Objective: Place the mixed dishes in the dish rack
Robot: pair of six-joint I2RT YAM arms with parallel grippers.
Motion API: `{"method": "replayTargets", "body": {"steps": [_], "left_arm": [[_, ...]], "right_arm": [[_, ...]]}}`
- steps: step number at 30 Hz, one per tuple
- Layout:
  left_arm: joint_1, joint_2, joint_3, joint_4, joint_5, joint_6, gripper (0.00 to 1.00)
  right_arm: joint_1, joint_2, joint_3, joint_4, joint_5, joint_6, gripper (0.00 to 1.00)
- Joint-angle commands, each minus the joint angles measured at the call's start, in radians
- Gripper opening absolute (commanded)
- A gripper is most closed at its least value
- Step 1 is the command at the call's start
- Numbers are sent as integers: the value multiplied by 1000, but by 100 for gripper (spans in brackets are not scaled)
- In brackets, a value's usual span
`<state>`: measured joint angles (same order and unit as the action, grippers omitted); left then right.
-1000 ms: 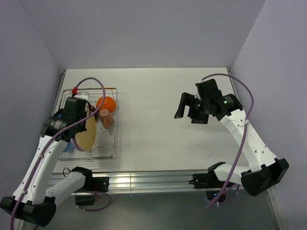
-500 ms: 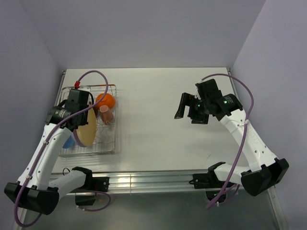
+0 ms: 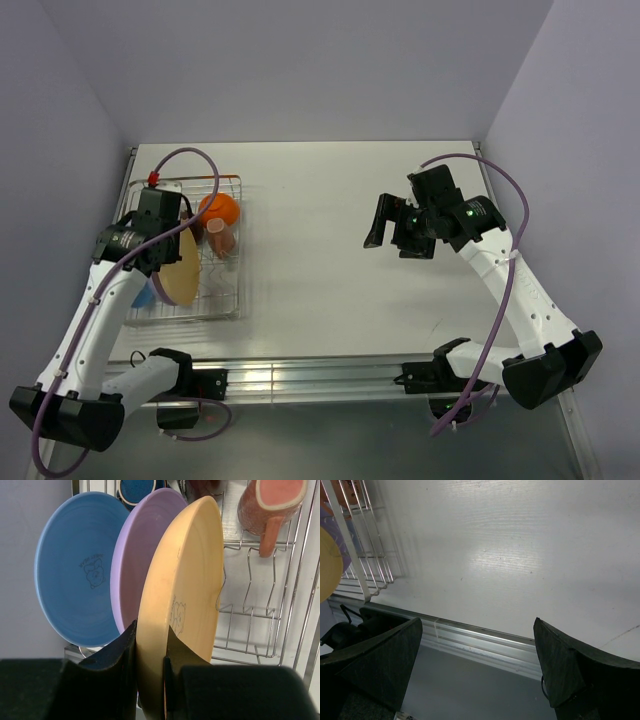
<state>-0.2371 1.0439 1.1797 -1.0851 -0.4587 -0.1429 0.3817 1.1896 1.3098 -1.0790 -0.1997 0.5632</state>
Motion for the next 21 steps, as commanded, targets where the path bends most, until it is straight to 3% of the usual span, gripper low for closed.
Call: {"method": "replayTargets", "body": {"steps": [1, 12, 21], "left_arm": [[19, 42, 11, -53, -89, 6, 0], [47, 76, 77, -73, -140, -12, 0], [50, 137, 100, -50, -100, 3, 0]], "right_arm": [[0, -19, 8, 4, 9, -11, 100], [0, -22, -3, 4, 5, -16, 100], [0, -16, -10, 10, -3, -26, 100]]}}
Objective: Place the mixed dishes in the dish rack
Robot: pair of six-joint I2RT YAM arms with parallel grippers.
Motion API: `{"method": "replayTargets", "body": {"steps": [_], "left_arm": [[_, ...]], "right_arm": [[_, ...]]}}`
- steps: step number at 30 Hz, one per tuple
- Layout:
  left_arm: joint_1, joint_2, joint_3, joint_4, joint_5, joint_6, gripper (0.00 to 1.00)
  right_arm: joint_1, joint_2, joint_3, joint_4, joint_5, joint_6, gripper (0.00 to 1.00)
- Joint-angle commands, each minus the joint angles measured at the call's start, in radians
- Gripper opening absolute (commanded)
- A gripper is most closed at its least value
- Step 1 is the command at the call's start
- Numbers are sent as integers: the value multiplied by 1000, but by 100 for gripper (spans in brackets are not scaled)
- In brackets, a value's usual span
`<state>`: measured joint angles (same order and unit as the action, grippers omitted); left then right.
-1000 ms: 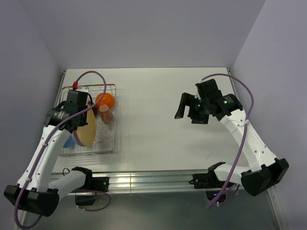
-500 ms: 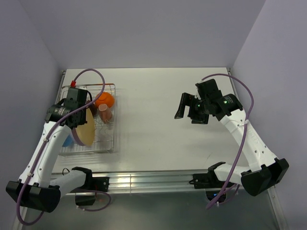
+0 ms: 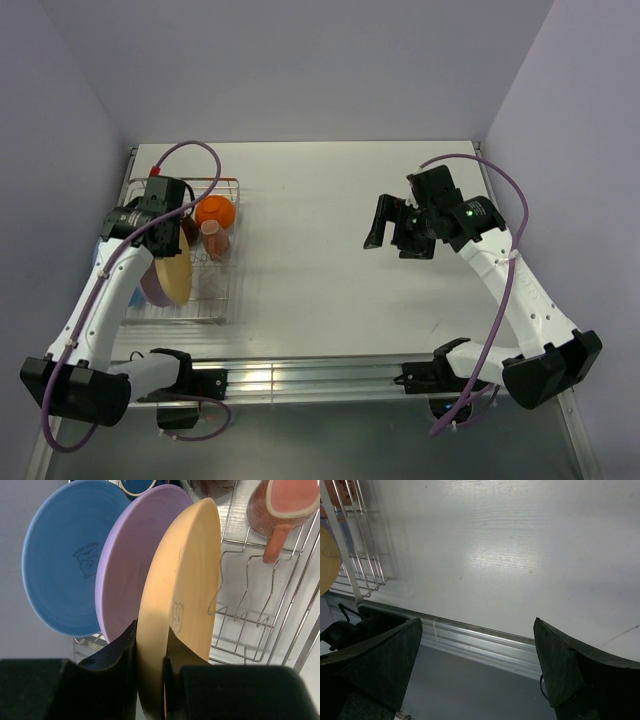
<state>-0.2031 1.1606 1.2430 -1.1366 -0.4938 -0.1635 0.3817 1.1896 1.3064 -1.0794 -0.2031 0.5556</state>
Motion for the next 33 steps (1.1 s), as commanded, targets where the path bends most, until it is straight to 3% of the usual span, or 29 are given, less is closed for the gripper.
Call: {"method": "replayTargets", "body": {"steps": [1, 7, 10, 15, 18, 19, 24, 29, 33], "left_arm": [[16, 24, 36, 8, -48, 28, 0], [16, 30, -2, 32, 15, 58, 21], [16, 27, -11, 34, 17, 58, 44], [14, 2, -48, 34, 8, 56, 63], [14, -13, -54, 32, -14, 47, 95], [14, -16, -41, 29, -22, 45, 99], [-1, -32, 74, -9, -58, 27, 99], [-13, 29, 292, -43, 128, -82, 99], [-172, 91, 374, -17, 241, -226, 99]], "right_arm": [[-1, -19, -13, 12, 2, -17, 100], [0, -18, -7, 13, 10, -16, 100], [0, -13, 1, 12, 14, -16, 100], [0, -12, 1, 12, 18, -14, 100], [-1, -5, 4, 12, 18, -14, 100], [0, -5, 4, 12, 16, -14, 100], [0, -4, -2, 13, 11, -16, 100], [0, -1, -2, 18, 2, -23, 100], [0, -1, 17, 22, -22, -40, 100]]}}
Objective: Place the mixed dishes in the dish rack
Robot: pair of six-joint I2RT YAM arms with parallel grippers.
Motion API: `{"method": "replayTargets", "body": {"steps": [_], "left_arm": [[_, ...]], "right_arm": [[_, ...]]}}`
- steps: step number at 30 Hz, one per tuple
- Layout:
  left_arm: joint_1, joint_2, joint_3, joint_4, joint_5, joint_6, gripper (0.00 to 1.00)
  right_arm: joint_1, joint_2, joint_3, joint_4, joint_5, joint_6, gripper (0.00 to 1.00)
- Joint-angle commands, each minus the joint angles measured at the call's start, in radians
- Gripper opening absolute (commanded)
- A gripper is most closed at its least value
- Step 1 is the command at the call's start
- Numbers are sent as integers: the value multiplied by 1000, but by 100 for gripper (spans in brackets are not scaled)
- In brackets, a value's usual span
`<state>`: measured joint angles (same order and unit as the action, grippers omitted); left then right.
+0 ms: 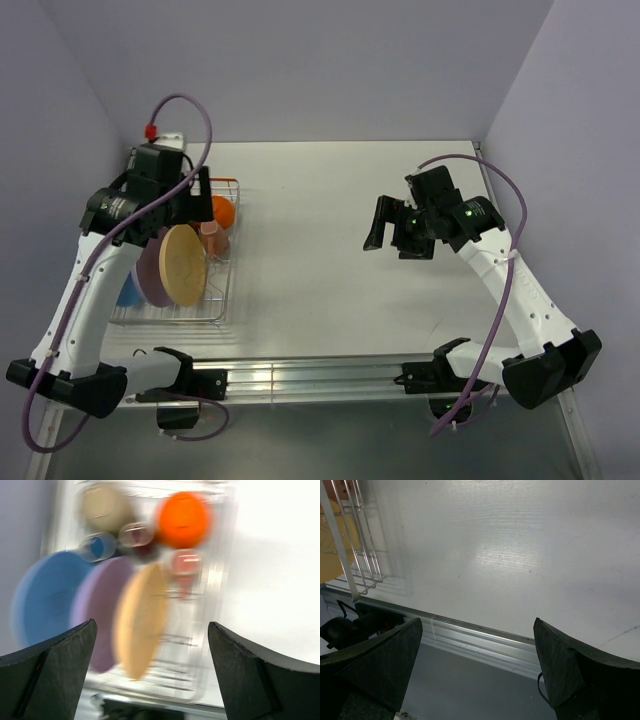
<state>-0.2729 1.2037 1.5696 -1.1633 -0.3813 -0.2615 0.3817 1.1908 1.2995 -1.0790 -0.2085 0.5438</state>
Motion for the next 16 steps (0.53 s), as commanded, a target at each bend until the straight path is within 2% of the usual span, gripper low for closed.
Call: {"method": "replayTargets", "body": {"steps": [1, 4, 5, 8, 9, 10, 13, 16], "left_arm": [[-179, 54, 59, 26, 137, -145, 99], [-238, 39, 18, 135, 246, -214, 99], [-241, -1, -12, 190, 337, -244, 99], [-255, -128, -188, 471, 459, -306, 99], [-255, -162, -238, 617, 537, -333, 99], [-255, -218, -322, 681, 564, -347, 99], [-253, -280, -437, 865, 622, -419, 99], [-253, -316, -497, 965, 701, -465, 99]], "right_arm": [[3, -6, 26, 27, -29, -39, 100], [2, -23, 12, 39, -49, -53, 100], [5, -25, 3, 44, -63, -54, 100], [9, -39, -45, 62, -97, -54, 100], [11, -51, -72, 68, -107, -56, 100], [10, -60, -84, 85, -120, -58, 100], [10, -85, -129, 106, -135, -56, 100], [11, -132, -183, 177, -205, -45, 100]]}}
